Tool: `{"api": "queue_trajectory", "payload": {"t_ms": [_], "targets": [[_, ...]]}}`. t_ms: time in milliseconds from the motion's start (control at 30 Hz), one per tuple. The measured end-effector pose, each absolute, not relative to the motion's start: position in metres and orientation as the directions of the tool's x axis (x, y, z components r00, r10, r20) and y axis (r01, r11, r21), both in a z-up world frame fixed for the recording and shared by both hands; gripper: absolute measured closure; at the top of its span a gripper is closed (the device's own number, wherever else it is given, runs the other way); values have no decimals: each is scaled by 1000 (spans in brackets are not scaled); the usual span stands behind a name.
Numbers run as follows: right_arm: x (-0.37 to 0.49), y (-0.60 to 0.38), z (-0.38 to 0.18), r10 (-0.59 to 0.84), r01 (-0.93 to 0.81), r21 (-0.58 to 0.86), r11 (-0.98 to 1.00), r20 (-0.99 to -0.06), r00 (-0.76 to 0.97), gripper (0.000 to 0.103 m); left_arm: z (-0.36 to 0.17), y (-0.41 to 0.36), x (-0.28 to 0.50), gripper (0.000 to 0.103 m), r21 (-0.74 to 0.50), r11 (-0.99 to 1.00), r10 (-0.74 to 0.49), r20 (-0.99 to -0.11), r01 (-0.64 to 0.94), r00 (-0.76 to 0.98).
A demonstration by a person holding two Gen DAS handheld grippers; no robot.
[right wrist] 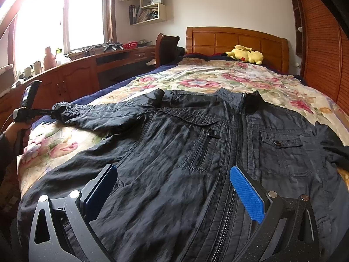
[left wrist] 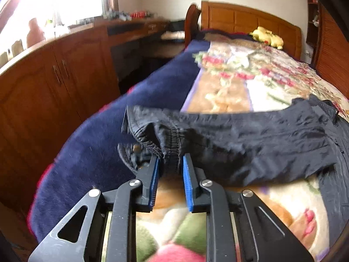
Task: Fold large clothes
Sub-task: 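Carry the sleeve across the jacket body with the left tool and release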
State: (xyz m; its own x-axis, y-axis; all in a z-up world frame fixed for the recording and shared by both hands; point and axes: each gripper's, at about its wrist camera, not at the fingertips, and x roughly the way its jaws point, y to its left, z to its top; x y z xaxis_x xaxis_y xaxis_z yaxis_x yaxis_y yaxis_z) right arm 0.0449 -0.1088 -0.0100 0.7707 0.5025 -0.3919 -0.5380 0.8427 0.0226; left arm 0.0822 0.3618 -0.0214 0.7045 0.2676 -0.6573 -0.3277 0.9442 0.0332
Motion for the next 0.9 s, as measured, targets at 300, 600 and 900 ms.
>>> {"api": "queue_trajectory", "payload": {"t_ms": [300, 600, 900], "targets": [[39, -121, -8, 525, -554, 42, 832, -386, 759, 0, 38, 292, 76, 87, 81, 974, 222, -557, -213, 801], [38, -149, 0, 510, -527, 60, 848, -367, 778, 0, 72, 198, 78, 88, 52, 998, 60, -499, -39, 865], [27, -163, 5, 466, -486, 32, 873, -346, 814, 0, 89, 103, 89, 89, 52, 988, -105, -480, 148, 871]]}}
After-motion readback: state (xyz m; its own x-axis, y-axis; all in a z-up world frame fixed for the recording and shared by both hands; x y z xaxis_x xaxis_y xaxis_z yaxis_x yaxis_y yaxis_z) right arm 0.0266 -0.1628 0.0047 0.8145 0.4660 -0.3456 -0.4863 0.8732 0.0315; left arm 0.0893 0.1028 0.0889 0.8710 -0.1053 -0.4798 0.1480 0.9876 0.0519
